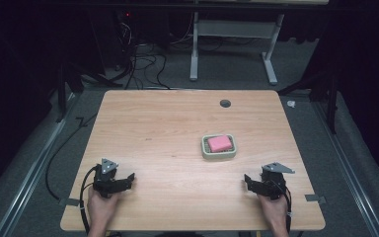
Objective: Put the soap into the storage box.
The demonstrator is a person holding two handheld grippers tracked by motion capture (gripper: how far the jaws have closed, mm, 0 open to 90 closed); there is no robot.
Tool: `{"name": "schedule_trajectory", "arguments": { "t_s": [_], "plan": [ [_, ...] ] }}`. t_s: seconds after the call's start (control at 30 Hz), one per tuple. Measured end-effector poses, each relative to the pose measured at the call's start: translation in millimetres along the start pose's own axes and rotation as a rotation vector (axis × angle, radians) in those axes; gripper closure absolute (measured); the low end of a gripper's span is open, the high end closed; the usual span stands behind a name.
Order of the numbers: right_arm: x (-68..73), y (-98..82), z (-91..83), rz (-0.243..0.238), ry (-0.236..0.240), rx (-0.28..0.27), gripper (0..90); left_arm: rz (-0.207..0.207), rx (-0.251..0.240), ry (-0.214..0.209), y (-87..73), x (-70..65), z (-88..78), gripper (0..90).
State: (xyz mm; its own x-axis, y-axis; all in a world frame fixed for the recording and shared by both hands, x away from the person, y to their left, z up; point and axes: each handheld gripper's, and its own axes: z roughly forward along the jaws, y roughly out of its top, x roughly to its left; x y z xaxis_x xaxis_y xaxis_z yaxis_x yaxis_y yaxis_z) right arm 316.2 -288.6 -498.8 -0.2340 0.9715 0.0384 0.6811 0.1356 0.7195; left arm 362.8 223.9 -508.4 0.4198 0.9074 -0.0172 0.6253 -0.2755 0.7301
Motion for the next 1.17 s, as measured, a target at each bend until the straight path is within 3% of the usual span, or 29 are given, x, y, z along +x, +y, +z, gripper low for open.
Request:
{"name": "schedule_trajectory", "arguments": {
  "t_s": [0.33, 0.47, 1.17],
  "plan": [
    [0.8, -2.2, 1.3, -0.011, -0.001, -0.002, 23.7, -0.001, -0.001, -0.001, -0.1, -0.1, 0.0, 17.0],
    [4.7, -2.6, 2.4, -0.052, -0.021, 0.004, 23.1, -0.001, -0.001, -0.001, -0.1, -0.2, 0.0, 17.0],
    [5.5, -2.5, 2.4, -0.065, -0.003, 0.011, 21.8, 0.000, -0.001, -0.001, -0.1, -0.3, 0.0, 17.0]
  ]
}}
